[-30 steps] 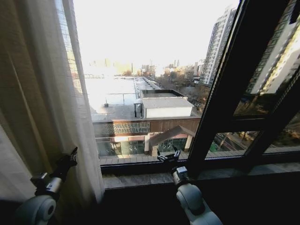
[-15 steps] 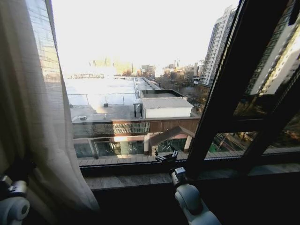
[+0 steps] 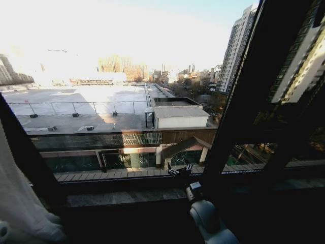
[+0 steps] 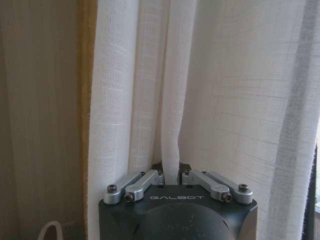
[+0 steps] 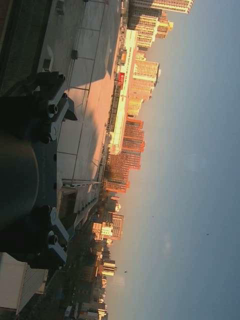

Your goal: Open the curtains by pulling them apart, changing their state from closed to fully open.

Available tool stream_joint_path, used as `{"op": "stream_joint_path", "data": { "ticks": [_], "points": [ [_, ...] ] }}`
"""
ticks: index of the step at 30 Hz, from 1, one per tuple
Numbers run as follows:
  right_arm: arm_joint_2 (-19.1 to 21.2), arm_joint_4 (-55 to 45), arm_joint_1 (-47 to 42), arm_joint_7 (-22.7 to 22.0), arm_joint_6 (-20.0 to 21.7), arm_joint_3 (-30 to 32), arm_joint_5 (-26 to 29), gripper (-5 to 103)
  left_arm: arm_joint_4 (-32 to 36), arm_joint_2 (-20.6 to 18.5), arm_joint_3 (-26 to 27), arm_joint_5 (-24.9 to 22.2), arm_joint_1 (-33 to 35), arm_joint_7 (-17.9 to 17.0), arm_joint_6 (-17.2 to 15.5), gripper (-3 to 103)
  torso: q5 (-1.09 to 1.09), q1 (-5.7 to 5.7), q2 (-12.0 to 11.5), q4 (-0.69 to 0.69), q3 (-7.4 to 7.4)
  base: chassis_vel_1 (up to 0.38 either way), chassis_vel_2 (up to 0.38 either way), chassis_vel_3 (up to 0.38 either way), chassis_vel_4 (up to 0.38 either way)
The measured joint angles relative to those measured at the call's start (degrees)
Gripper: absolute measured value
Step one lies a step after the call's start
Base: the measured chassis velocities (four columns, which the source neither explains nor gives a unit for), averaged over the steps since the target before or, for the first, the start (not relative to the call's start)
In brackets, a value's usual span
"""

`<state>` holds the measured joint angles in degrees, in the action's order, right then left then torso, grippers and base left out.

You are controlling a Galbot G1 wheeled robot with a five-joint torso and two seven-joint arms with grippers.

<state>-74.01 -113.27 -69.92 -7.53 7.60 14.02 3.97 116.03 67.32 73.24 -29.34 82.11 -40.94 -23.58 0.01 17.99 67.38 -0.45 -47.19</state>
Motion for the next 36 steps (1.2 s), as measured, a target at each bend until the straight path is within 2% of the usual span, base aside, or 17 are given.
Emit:
{"op": "stream_joint_path", "data": {
  "ticks": [1,2,3,4,5,8,9,10,11,12,13,14,18,19,21,24,36],
  "points": [
    [0.1,-0.12,-0.14,0.0,-0.05,0.21,0.18,100,1.36,0.86,-0.8,1.06,0.88,2.19,0.01,17,-0.01,0.0,0.0,0.0,0.0,0.0,0.0,0.0,0.0],
    [0.1,-0.12,-0.14,0.0,-0.05,0.21,0.18,100,1.36,0.86,-0.8,1.06,0.88,2.19,0.01,17,-0.01,0.0,0.0,0.0,0.0,0.0,0.0,0.0,0.0],
    [0.17,-0.2,-0.26,0.0,-0.11,0.42,0.31,100,2.4,1.64,-1.38,2.15,1.71,4.9,0.36,22,0.0,0.0,0.0,0.01,0.0,0.0,0.0,0.0,0.0],
    [0.32,-0.31,-0.48,0.0,-0.19,0.73,0.49,100,4.31,3.08,-2.18,3.59,3.29,10.5,1.27,27,0.0,0.0,0.0,0.01,0.0,0.0,0.0,0.0,0.0],
    [0.32,-0.31,-0.48,0.0,-0.19,0.73,0.49,100,4.31,3.08,-2.18,3.59,3.29,10.5,1.27,27,0.0,0.0,0.0,0.01,0.0,0.0,0.0,0.0,0.0],
    [0.45,-0.74,-1.31,0.0,-0.28,1.63,0.7,100,7.84,5.19,-4.73,4.56,5.66,20.07,4.01,38,0.02,0.0,0.0,0.04,0.0,0.0,0.0,0.0,0.0],
    [0.45,-0.74,-1.31,0.0,-0.28,1.63,0.7,100,7.84,5.19,-4.73,4.56,5.66,20.07,4.01,38,0.02,0.0,0.0,0.04,0.0,0.0,0.0,0.0,0.0],
    [0.44,-1.09,-1.81,-0.04,-0.29,2.21,0.8,100,9.6,5.91,-6.48,4.51,6.72,25.14,4.95,44,0.01,0.0,0.0,-0.03,0.0,0.0,0.0,0.0,0.0],
    [0.36,-1.24,-1.95,-0.09,-0.29,2.48,0.86,100,10.64,6.34,-7.22,4.24,7.51,29.32,5.59,49,0.01,0.0,0.0,-0.02,0.0,0.0,0.0,0.0,0.0],
    [0.18,-1.31,-1.99,-0.15,-0.27,2.57,0.94,100,11.58,6.73,-8.03,3.62,8.61,36.74,7.27,54,0.02,0.0,0.0,-0.01,0.0,0.0,0.0,0.0,0.0],
    [0.03,-1.33,-1.99,-0.18,-0.1,2.58,1.02,100,11.67,6.76,-8.47,3.54,9.1,41.07,8.33,59,0.02,0.0,0.0,0.02,0.0,0.0,0.0,0.0,0.0],
    [0.03,-1.33,-1.99,-0.18,-0.1,2.58,1.02,100,11.67,6.76,-8.47,3.54,9.1,41.07,8.33,59,0.02,0.0,0.0,0.02,0.0,0.0,0.0,0.0,0.0],
    [-0.45,-1.74,-2.12,-0.29,1.94,2.58,1.76,100,11.36,5.91,-9.94,3.26,9.28,49.45,10.1,77,0.01,0.0,0.0,0.01,0.0,0.0,0.0,0.0,0.0],
    [-0.51,-1.89,-2.13,-0.39,2.59,2.58,2.09,100,11.19,5.67,-10.24,2.93,9.03,49.9,10.17,82,0.01,0.0,0.0,0.0,0.0,0.0,0.0,0.0,0.0],
    [-0.53,-1.97,-2.13,-0.48,2.87,2.59,2.18,100,11.1,5.59,-10.34,2.7,8.9,49.95,10.17,82,0.0,0.0,0.0,0.0,0.0,0.0,0.0,0.0,0.0],
    [-0.64,-2.69,-1.82,-1.7,5.62,2.66,3.17,100,10.63,5.35,-10.46,1.16,8.65,49.7,10.09,97,0.01,0.0,0.0,0.01,0.0,0.0,0.0,0.0,0.0],
    [-2.06,-2.32,-0.89,-2.03,7.69,3.17,3.36,100,9.89,4.11,-10.34,-0.06,7.96,49.19,9.73,100,0.0,0.0,0.0,0.01,0.0,-0.006,-0.02,0.007,0.013]
  ]
}}
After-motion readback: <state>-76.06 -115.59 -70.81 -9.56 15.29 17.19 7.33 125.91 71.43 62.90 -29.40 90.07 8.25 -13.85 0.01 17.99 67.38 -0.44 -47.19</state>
